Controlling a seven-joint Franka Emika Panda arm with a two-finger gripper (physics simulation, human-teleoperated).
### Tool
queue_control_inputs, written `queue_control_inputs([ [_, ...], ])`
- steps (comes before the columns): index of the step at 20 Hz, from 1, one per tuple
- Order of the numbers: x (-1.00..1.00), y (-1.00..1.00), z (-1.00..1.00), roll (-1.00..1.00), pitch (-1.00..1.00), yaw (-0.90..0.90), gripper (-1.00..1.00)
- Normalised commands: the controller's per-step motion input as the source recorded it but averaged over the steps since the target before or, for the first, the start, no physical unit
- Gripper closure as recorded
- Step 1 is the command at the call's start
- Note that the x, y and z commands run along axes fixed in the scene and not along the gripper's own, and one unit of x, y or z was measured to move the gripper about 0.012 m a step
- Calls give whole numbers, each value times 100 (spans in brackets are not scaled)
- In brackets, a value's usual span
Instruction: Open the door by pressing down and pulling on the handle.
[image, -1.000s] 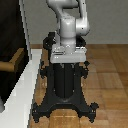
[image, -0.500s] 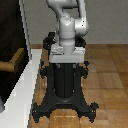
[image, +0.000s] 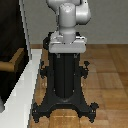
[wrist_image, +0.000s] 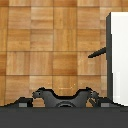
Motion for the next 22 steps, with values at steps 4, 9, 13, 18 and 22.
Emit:
queue_control_inputs([
  [4,0,0,75,0,0,0,-100],
  [9,0,-40,60,0,0,0,-100],
  [13,0,-50,0,0,0,0,-100],
  [18,0,-80,0,0,0,0,-100],
  [22,0,-50,0,0,0,0,-100],
])
